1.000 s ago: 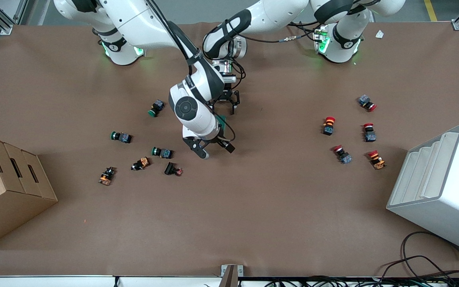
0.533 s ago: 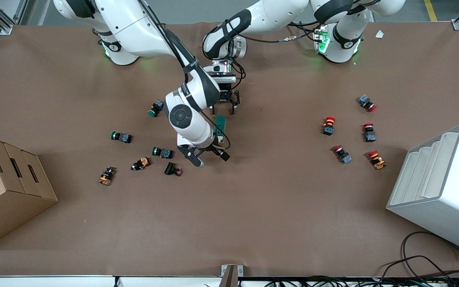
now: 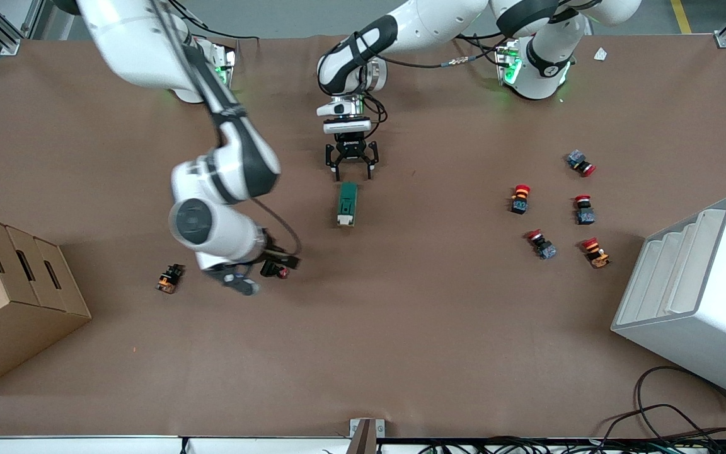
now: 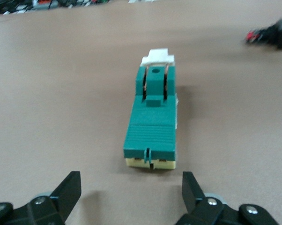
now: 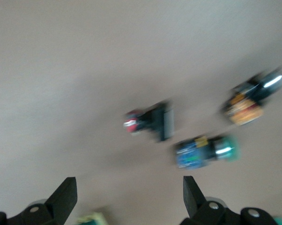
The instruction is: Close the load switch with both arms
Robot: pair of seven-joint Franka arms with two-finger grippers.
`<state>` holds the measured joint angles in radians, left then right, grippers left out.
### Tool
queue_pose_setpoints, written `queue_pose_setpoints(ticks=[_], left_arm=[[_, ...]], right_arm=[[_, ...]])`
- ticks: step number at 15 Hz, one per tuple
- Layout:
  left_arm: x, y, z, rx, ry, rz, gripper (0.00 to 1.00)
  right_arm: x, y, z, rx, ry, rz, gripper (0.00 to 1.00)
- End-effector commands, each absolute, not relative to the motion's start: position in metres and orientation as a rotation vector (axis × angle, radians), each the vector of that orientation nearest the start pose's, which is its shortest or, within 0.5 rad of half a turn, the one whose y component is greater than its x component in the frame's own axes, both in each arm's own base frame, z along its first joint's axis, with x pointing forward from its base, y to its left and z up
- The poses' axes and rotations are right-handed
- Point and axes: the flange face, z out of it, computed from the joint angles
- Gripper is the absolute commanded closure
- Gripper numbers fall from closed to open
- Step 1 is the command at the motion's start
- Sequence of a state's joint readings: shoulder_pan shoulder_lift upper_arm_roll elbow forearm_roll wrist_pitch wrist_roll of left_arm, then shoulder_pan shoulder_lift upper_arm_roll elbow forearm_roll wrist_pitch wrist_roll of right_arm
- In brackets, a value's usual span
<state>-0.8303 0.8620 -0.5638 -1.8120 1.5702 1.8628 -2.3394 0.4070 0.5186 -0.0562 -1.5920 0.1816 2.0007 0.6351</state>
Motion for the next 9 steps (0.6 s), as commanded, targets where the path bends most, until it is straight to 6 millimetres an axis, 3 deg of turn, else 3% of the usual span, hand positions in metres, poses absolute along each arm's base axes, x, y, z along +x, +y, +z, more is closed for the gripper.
queue_pose_setpoints(ticks=[1,5,7,9], left_arm=[[0.205,-0.599,0.153,-2.706,0.035,-1.103,0.05],[0.246,-0.608,0.226,-2.734,-0.037,-0.967,0.05],[0.273,-0.608,0.282,-2.774,-0.052,-0.84,0.04],[0.317,-0.6,0.346,-2.838,-0.029,-0.692,0.02]], right_arm=[[0.63,0.184,0.374,-3.094,0.312,0.253,0.0],[0.643,0.091,0.441,-3.166,0.041,0.368,0.0],[0.647,0.047,0.471,-3.177,-0.025,0.388,0.0],[0.648,0.001,0.494,-3.156,-0.017,0.394,0.0]])
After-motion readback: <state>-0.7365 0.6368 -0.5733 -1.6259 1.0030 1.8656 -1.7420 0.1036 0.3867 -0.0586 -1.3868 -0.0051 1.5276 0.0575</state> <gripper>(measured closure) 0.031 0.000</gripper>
